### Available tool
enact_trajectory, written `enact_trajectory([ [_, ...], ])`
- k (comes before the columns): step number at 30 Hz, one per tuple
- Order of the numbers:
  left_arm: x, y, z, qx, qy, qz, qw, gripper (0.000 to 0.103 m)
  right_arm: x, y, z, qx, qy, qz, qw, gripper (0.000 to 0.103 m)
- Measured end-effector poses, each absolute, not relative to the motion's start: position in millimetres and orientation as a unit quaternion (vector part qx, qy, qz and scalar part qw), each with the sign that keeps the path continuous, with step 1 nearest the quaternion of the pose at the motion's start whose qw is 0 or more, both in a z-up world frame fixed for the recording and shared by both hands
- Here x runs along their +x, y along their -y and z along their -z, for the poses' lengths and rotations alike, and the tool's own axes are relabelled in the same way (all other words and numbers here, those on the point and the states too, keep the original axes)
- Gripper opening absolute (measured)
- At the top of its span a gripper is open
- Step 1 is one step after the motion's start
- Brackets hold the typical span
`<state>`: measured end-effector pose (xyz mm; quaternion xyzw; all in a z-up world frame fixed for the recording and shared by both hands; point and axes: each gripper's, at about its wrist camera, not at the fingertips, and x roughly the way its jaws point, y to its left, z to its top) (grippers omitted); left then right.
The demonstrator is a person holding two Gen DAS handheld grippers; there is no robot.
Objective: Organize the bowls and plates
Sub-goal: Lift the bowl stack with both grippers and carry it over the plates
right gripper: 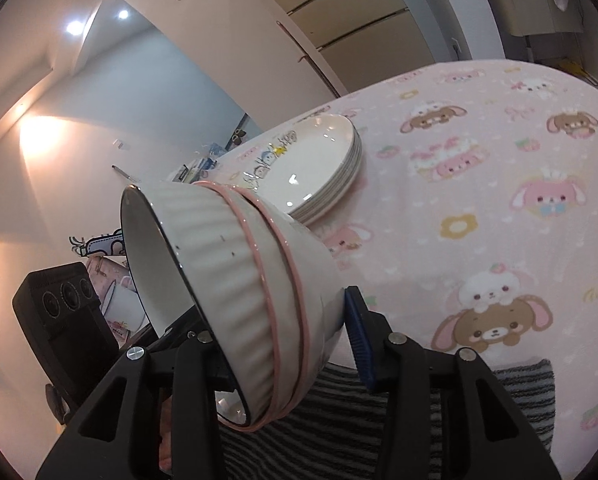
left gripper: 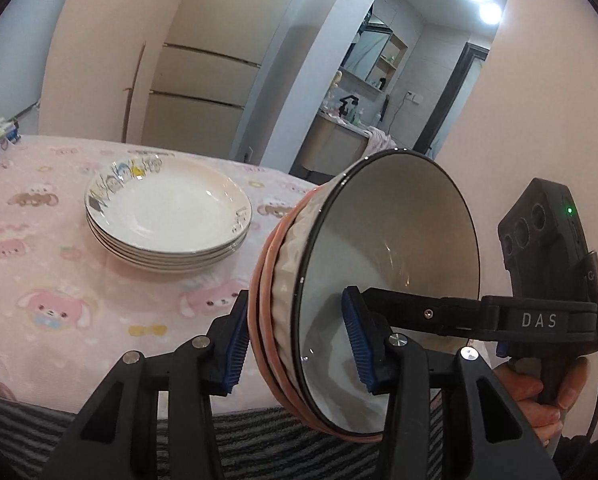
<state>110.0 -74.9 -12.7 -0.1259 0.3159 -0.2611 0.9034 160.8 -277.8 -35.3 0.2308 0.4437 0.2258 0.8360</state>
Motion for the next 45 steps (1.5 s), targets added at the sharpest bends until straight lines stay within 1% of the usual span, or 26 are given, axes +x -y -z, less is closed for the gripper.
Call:
enact_trajectory([
  [8,122.0,42.0,-37.9,-0.134,-0.32,0.222,0.911,0.047,182.0,246.4,-7.4,0.222,-0.44,-0.245,0.835,0.041],
  [12,135.3,23.4,-65.5,-0.133,-0.299,0.195,0.925,0.047,204.1,226.0,-30.2,0.227,-0.431,-0.265,0.832,0.041],
  [17,174.3,5.2,-104.5,-0.118,-0.281,0.167,0.938,0.047,245.2,205.7,-60.9,0.249,-0.419,-0.27,0.83,0.041],
  [20,211.8,-9.9,-115.1,-0.132,-0.313,0.161,0.927,0.047,274.5,197.5,-67.3,0.271,-0.423,-0.273,0.821,0.041],
  [24,247.2,-11.7,-107.7,-0.136,-0.336,0.158,0.919,0.047,301.2,190.7,-61.0,0.286,-0.418,-0.246,0.826,0.039],
  [27,269.0,-10.2,-92.1,-0.138,-0.353,0.157,0.912,0.047,315.2,190.1,-44.7,0.295,-0.419,-0.233,0.826,0.039],
  [36,307.0,-8.0,-10.5,-0.154,-0.413,0.176,0.88,0.047,348.6,197.8,22.1,0.304,-0.493,-0.203,0.789,0.039],
  [39,314.0,-7.0,4.9,-0.154,-0.423,0.174,0.876,0.047,355.7,198.7,38.0,0.307,-0.512,-0.192,0.779,0.039],
  [45,321.9,-3.3,20.9,-0.152,-0.433,0.168,0.872,0.047,359.1,199.7,51.8,0.306,-0.527,-0.177,0.773,0.039],
])
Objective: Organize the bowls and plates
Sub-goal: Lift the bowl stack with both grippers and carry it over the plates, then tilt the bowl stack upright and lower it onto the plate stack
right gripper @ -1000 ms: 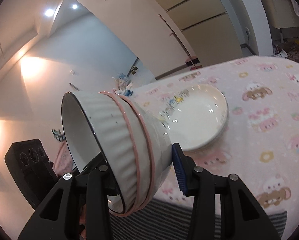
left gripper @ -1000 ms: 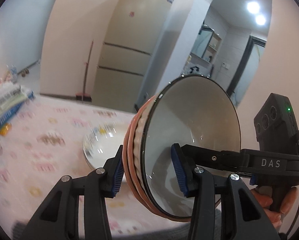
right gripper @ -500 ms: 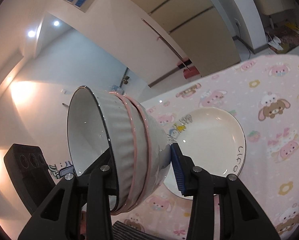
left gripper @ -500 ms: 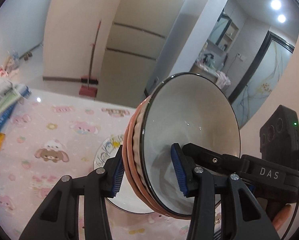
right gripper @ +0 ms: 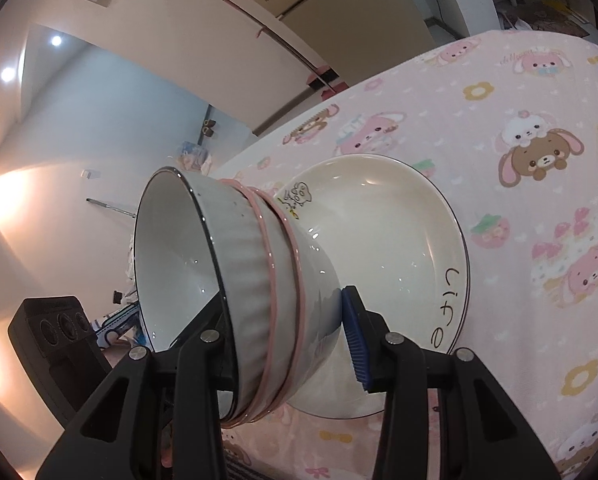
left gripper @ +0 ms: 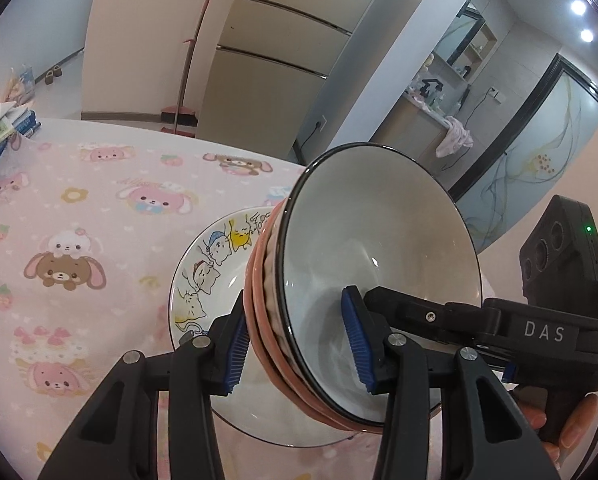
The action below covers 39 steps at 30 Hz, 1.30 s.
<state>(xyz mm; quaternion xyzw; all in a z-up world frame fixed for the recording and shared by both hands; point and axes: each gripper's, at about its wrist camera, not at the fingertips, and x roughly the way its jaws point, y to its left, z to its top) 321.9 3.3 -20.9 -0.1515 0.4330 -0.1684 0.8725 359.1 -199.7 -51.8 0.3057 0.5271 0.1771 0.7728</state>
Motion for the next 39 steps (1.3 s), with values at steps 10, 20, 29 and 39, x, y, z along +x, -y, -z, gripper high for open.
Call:
enact_trajectory([
  [10,328.2,1.5,40.2,-0.149,-0.452,0.16,0.865,0.047,363.5,199.4,65.4,0.303,-0.55,-0.17,0.76,0.04],
  [20,331.3,3.7,50.6,-0.133,-0.464,0.155,0.862,0.047,369.4,195.2,77.5,0.302,-0.567,-0.17,0.747,0.04],
  [29,330.8,5.5,50.1,-0.129,-0.462,0.157,0.863,0.047,372.9,194.8,82.6,0.305,-0.568,-0.17,0.745,0.041],
  [39,332.7,5.1,51.2,-0.122,-0.462,0.158,0.864,0.047,373.3,191.4,82.9,0.296,-0.568,-0.167,0.749,0.042],
])
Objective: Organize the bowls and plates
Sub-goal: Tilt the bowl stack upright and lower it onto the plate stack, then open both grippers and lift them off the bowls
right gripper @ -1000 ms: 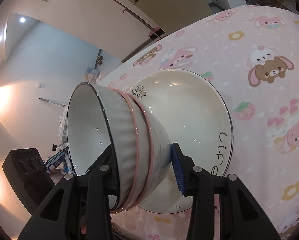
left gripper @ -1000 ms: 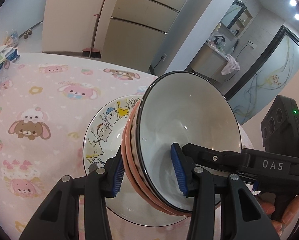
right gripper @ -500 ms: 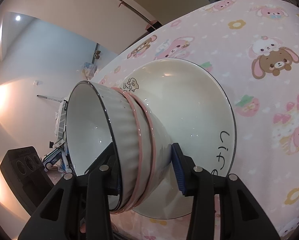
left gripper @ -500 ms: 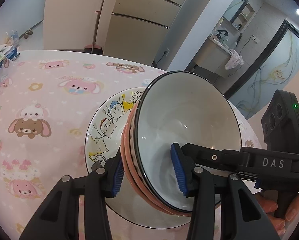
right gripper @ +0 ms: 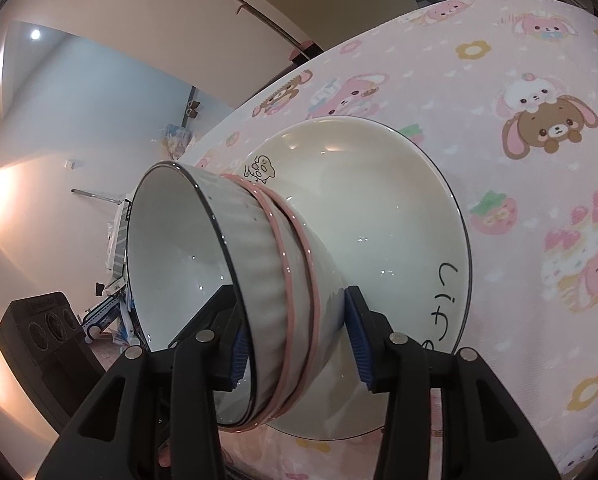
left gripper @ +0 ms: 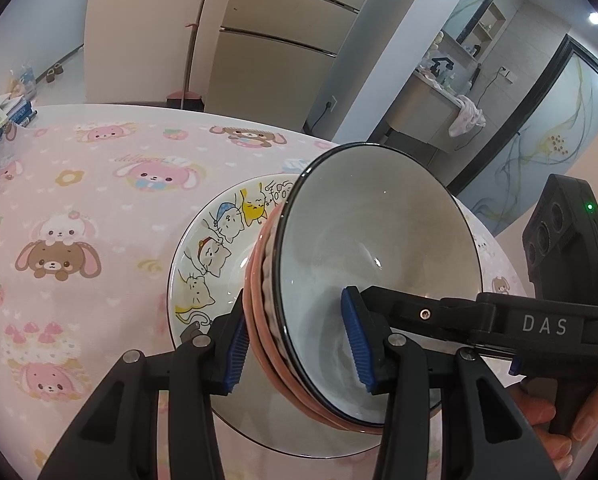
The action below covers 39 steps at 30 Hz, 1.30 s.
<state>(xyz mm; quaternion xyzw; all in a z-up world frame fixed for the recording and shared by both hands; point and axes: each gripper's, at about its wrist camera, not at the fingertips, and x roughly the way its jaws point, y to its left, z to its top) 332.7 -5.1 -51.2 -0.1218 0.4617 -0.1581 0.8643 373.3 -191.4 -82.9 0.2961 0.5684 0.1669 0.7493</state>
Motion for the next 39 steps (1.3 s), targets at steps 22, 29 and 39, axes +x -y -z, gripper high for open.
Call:
enact_trajectory([
  [22,317.6,-3.6,24.2,-0.078,-0.388,0.121,0.91,0.063,374.8,190.2,78.7,0.281,-0.56,-0.16,0.763,0.05],
  [29,291.2,-2.9,-18.8,-0.053,-0.314,0.118,0.941,0.063,366.2,200.3,38.8,0.233,-0.495,-0.134,0.826,0.065],
  [39,199.5,5.4,-100.0,-0.021,-0.182,0.115,0.976,0.073,317.3,215.9,-39.8,0.187,-0.405,-0.132,0.885,0.065],
])
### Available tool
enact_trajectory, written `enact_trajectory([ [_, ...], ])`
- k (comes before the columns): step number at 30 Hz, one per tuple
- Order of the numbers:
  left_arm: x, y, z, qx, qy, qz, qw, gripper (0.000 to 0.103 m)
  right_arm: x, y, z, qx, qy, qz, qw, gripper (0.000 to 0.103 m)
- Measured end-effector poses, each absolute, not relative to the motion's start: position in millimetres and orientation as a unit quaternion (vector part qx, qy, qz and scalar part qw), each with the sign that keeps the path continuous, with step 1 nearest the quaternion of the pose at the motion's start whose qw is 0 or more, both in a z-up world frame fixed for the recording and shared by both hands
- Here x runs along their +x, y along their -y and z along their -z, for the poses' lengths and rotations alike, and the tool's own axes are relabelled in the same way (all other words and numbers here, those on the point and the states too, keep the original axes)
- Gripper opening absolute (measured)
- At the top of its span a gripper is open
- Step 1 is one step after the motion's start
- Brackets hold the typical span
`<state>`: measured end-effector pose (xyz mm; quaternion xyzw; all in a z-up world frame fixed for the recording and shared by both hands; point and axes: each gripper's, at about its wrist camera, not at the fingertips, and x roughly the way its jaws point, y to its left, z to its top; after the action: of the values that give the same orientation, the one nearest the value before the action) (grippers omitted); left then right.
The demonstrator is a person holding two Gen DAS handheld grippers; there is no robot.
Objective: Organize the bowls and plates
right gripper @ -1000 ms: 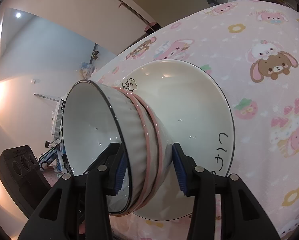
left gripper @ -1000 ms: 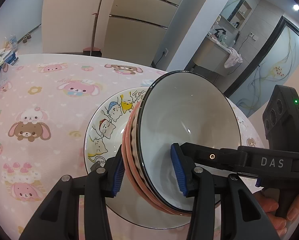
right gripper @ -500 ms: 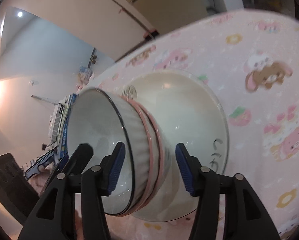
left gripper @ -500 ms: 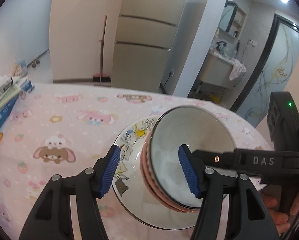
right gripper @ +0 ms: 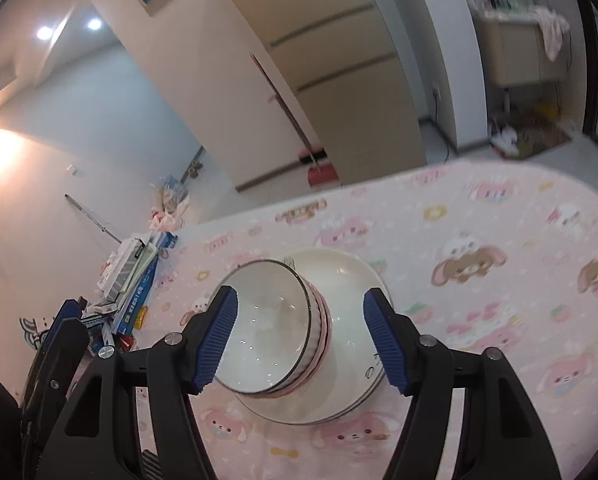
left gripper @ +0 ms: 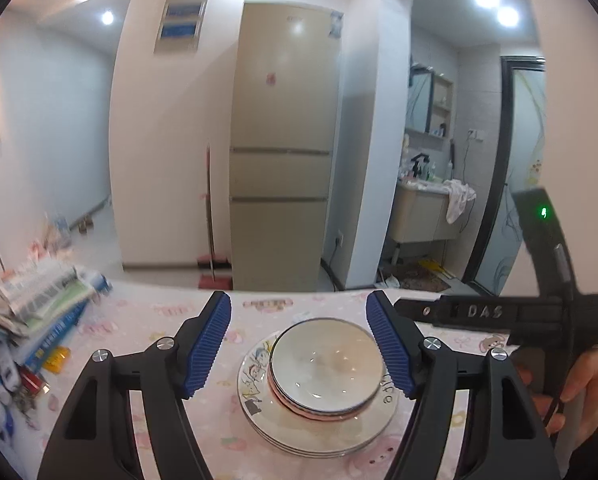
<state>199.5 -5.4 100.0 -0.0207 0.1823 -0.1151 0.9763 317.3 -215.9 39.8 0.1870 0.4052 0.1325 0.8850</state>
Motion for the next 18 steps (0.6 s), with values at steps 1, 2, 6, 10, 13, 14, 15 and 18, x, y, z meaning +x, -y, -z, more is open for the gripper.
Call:
enact_trajectory([
  [1,188.8,5.4,-106.2,-0.016,-0.17,0.114,0.979,0.073,306.5,218.0,-49.5,0.181,-0.391,-0.136,0.892,0.065],
  [2,178.8,4.9,-112.0,-0.016,-0.16,0.112,0.981,0.073,296.8,219.1,-58.4,0.176,-0.38,-0.141,0.897,0.065],
  [6,132.9,-5.0,-140.0,-0.044,-0.121,0.132,0.983,0.078,248.2,220.7,-93.6,0.142,-0.324,-0.161,0.921,0.07],
  [10,85.6,-8.5,-163.1,-0.035,-0.073,0.125,0.989,0.085,196.5,224.7,-122.3,0.116,-0.264,-0.181,0.94,0.074],
  [13,52.9,-9.2,-172.1,-0.027,-0.041,0.112,0.993,0.088,158.9,229.6,-137.3,0.116,-0.234,-0.222,0.939,0.076],
  [14,40.6,-9.3,-173.9,-0.023,-0.026,0.095,0.995,0.09,145.7,230.9,-141.7,0.111,-0.222,-0.23,0.941,0.077],
  [15,29.5,-10.4,-174.4,-0.023,-0.011,0.081,0.996,0.095,135.2,231.5,-144.3,0.106,-0.21,-0.233,0.944,0.08],
  [18,0.5,-14.6,-173.8,-0.033,0.029,0.063,0.997,0.103,104.3,233.9,-148.2,0.087,-0.175,-0.246,0.949,0.09],
])
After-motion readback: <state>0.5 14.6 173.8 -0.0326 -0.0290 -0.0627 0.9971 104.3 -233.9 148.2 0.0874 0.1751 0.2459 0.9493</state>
